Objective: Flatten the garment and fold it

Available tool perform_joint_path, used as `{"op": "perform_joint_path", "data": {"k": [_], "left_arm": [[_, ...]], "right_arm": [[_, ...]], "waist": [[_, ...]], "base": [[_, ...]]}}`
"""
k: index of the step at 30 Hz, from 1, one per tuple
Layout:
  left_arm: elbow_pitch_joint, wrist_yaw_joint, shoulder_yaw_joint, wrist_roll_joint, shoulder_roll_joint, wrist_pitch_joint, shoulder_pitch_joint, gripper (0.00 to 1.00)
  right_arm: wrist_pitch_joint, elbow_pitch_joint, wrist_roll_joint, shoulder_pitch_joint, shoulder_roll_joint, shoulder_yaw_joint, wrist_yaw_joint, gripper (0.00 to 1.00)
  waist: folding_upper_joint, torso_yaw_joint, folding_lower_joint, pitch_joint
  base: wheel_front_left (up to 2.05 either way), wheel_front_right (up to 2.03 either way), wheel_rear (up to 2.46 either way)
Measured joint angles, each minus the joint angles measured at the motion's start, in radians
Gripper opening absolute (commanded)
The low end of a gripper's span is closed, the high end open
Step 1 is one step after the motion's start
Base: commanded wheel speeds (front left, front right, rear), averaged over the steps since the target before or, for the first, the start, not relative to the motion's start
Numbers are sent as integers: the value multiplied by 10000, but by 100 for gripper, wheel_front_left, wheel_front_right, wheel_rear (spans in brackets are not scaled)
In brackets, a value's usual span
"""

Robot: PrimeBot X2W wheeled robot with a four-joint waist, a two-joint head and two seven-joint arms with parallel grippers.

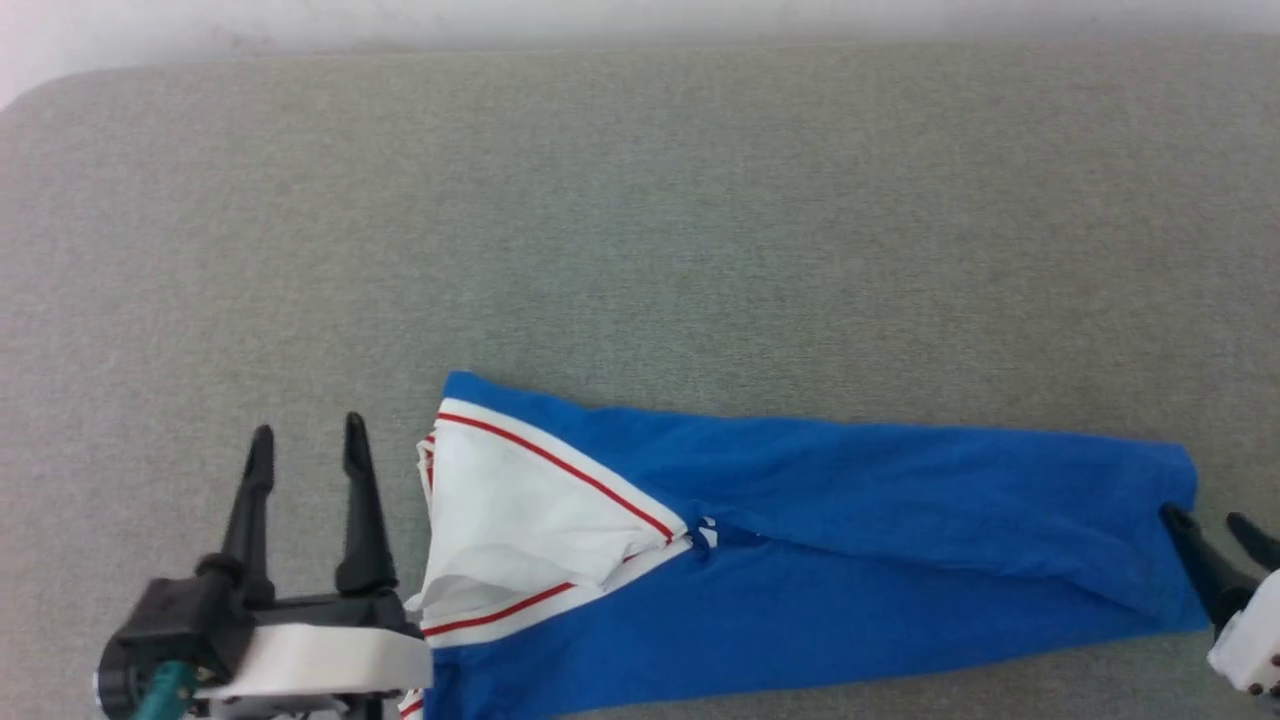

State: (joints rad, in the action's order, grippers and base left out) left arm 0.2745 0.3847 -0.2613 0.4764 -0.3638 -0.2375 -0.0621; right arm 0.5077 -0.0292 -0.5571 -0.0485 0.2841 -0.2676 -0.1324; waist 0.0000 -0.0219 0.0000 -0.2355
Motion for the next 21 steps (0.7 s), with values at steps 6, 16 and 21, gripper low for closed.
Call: {"op": "perform_joint_path", "data": {"k": [6,16,21], "left_arm": [[-25,146,-382,-692,69,-63,-15,100],[-8,303,-464,-859,-69,142,-85,100],[-21,303,-477,-709,-46,157,-203,100]], "right_arm": [[19,819,318,9,0,40,0,100],[282,1845,102,113,268,196,8,0],[433,1870,-259,162,221,261,8,0]], "waist": [[0,-312,0,-128],[0,-708,0,-157],[0,-720,0,45]], "base": [[0,0,0],[0,0,0],[0,0,0]]}}
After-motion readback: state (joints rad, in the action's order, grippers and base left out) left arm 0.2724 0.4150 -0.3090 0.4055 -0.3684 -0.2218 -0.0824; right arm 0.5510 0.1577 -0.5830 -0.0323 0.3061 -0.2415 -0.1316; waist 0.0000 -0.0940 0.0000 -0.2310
